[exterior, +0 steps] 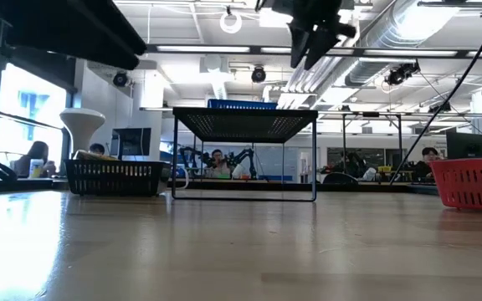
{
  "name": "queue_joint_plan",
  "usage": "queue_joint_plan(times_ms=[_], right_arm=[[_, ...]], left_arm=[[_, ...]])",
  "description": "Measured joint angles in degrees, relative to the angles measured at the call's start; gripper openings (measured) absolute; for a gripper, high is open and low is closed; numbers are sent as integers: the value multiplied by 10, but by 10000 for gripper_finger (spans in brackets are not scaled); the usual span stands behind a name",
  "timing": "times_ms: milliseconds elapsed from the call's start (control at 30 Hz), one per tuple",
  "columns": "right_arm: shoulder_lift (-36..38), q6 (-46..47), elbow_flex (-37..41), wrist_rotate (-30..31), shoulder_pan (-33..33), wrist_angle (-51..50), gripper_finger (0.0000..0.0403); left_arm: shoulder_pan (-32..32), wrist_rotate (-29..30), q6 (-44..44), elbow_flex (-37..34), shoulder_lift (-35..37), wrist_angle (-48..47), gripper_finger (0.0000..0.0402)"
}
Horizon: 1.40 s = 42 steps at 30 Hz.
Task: Pick & Place Office Desk Supplies
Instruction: Put the black bin on the shelf
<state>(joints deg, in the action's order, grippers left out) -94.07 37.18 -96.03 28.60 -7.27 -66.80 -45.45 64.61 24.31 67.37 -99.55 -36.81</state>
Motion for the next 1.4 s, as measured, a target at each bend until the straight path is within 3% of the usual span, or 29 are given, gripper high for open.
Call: queue_joint_plan(times_ms=[133, 300, 400, 533, 733, 967, 1100, 1400], right_arm=[[-1, 94, 38, 104, 99, -4, 161], [-1, 153, 78, 171, 203, 1, 162], [-1, 186, 108, 207, 256, 16, 162], [-1, 215, 143, 261, 315, 21, 161], [-1, 212, 147, 257, 336, 31, 164], [-1, 211, 147, 250, 335, 33, 164], [-1, 211, 147, 250, 335, 33, 164], [-1, 211, 147, 250, 334, 33, 164]], left_arm=[[17, -93, 60, 0, 42, -105, 154], [72, -231, 116, 0, 96, -200, 154], [118, -297, 105, 0, 116, -240, 154], [185, -321, 104, 0, 125, -321, 154], [286, -471, 21, -10, 125, -340, 154], [350, -482, -115, -24, 125, -318, 154], [383, -521, -168, -48, 130, -270, 154], [441, -531, -189, -92, 140, -269, 154]])
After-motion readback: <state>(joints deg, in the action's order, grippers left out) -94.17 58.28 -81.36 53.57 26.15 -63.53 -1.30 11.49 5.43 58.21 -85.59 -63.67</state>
